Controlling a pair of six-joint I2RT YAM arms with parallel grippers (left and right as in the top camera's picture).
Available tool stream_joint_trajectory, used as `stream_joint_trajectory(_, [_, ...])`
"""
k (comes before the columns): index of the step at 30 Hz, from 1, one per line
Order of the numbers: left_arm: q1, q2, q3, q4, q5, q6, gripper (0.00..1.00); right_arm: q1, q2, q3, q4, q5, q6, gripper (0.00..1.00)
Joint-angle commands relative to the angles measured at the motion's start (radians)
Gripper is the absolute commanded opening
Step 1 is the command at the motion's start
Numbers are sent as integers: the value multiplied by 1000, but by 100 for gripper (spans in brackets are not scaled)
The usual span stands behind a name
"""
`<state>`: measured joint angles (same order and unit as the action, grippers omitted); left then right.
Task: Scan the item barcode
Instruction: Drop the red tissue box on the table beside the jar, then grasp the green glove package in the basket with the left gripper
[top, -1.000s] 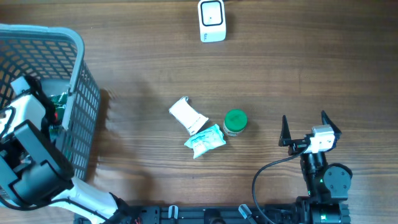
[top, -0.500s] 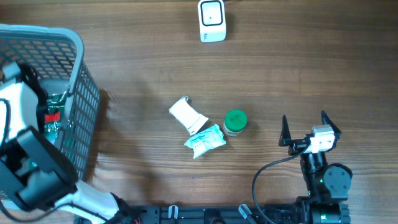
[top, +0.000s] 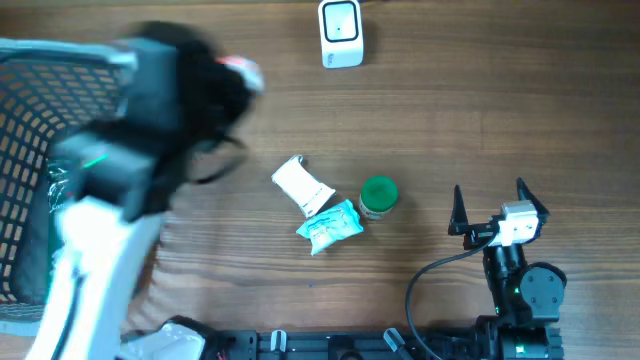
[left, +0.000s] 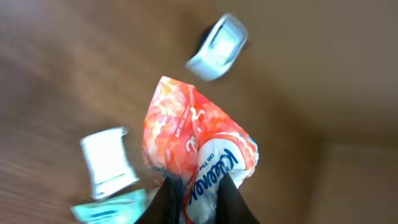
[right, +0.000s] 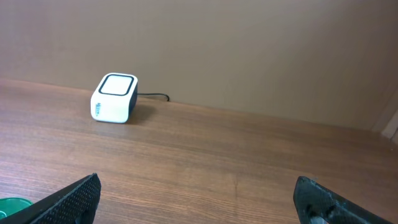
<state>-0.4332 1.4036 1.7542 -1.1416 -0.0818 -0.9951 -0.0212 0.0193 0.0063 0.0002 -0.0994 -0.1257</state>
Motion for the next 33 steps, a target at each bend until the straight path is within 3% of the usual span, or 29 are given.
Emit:
stream_joint_trajectory(1, [-212, 217, -92, 32, -257, 45, 4, 4, -5, -1, 5, 6, -6, 100])
stream_joint_trajectory(6, [-336, 627, -104, 167, -179, 41, 4, 4, -5, -1, 5, 6, -5, 99])
stream_joint_trajectory(7, [-344, 678, -104, 164, -177, -5, 4, 4, -5, -1, 5, 6, -5, 100])
stream_joint_trajectory(10, [-346, 724, -104, 163, -181, -33, 4, 4, -5, -1, 5, 6, -5, 100])
stream_joint_trajectory(11, [-345, 710, -101, 162, -189, -27, 9, 4, -5, -1, 5, 6, -5, 100])
stream_joint_trajectory(13, [-340, 657, -55, 147, -197, 74, 61, 4, -5, -1, 5, 6, -6, 100])
stream_joint_trajectory(14, [-338, 621, -8, 117, -226, 100, 100, 4, -5, -1, 5, 6, -5, 100])
stream_joint_trajectory(19, [-315, 379, 387, -8, -424, 236, 100, 4, -5, -1, 5, 6, -6, 100])
stream_joint_trajectory(21, [-270, 244, 459, -69, -636, 218, 100, 4, -5, -1, 5, 6, -5, 100])
stream_joint_trajectory(22, [-236, 196, 459, -121, -706, 163, 100, 4, -5, -1, 5, 6, -5, 100])
stream_joint_trajectory(24, [-109, 119, 458, -326, -784, -79, 100, 4, -5, -1, 5, 6, -5, 100])
stream_joint_trajectory(26, [112, 84, 450, -543, -755, -334, 100, 4, -5, -1, 5, 6, -5, 100])
stream_joint_trajectory(30, [544, 93, 350, -542, -422, -334, 100, 4, -5, -1, 5, 6, -5, 100])
stream_joint_trajectory(33, [755, 133, 225, -542, -280, -451, 100, 4, -5, -1, 5, 6, -5, 100])
